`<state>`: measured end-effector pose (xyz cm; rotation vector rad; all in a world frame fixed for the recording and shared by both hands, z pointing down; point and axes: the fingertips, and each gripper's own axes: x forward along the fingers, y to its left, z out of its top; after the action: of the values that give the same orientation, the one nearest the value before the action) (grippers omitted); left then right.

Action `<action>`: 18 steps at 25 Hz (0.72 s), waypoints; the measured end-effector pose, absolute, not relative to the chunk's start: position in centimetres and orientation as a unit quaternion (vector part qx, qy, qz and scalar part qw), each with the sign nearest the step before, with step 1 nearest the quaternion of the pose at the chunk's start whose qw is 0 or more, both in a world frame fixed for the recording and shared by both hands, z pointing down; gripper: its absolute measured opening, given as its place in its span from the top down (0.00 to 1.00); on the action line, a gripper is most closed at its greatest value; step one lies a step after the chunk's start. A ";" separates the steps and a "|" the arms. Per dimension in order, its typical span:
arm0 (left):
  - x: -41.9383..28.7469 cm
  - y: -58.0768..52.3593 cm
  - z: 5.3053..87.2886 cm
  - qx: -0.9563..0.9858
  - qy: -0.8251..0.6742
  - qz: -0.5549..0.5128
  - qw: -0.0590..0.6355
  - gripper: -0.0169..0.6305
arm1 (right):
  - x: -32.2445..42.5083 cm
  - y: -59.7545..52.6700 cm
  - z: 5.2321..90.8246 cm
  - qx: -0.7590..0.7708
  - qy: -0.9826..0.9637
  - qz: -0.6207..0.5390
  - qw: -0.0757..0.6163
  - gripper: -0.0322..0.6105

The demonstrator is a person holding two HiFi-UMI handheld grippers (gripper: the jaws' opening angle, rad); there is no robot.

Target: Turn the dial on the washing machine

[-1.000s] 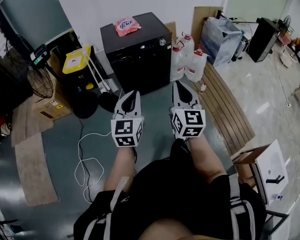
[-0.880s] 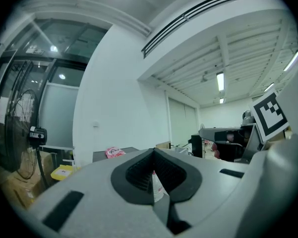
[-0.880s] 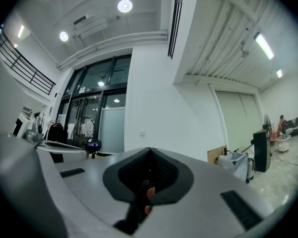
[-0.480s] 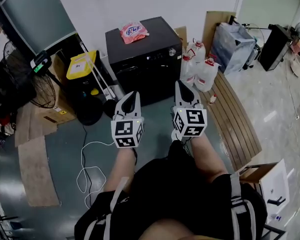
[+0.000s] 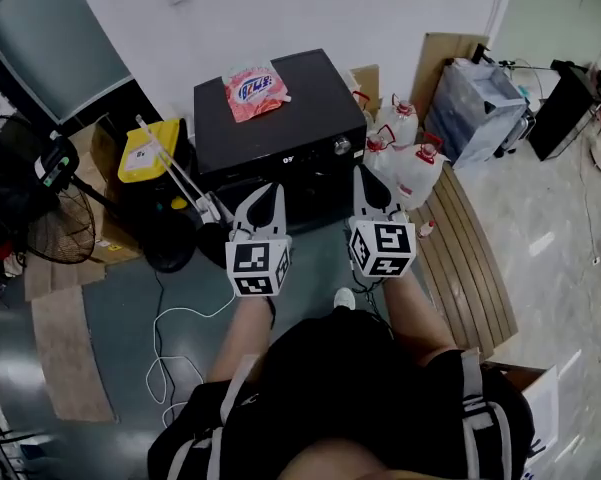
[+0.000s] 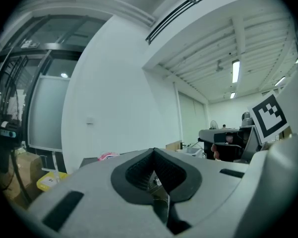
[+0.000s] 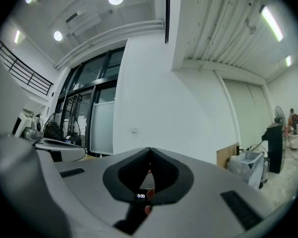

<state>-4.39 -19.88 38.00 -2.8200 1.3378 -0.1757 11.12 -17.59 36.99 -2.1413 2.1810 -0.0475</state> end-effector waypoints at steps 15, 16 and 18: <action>-0.3 -31.4 40.6 -0.907 0.411 -0.089 -0.018 0.98 | 14.6 -29.6 41.0 -0.699 0.714 -0.041 -0.005 0.94; -0.3 -31.6 40.8 -0.907 0.411 -0.090 -0.020 0.98 | 14.7 -29.9 41.4 -0.699 0.714 -0.042 -0.009 0.94; -0.2 -32.1 41.1 -0.907 0.410 -0.092 -0.021 0.98 | 14.9 -30.7 42.4 -0.696 0.716 -0.049 -0.018 0.94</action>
<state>-0.18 -32.15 41.11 -2.8885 1.3046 -0.2944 14.94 -30.69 42.36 -2.2123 2.2771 -0.1543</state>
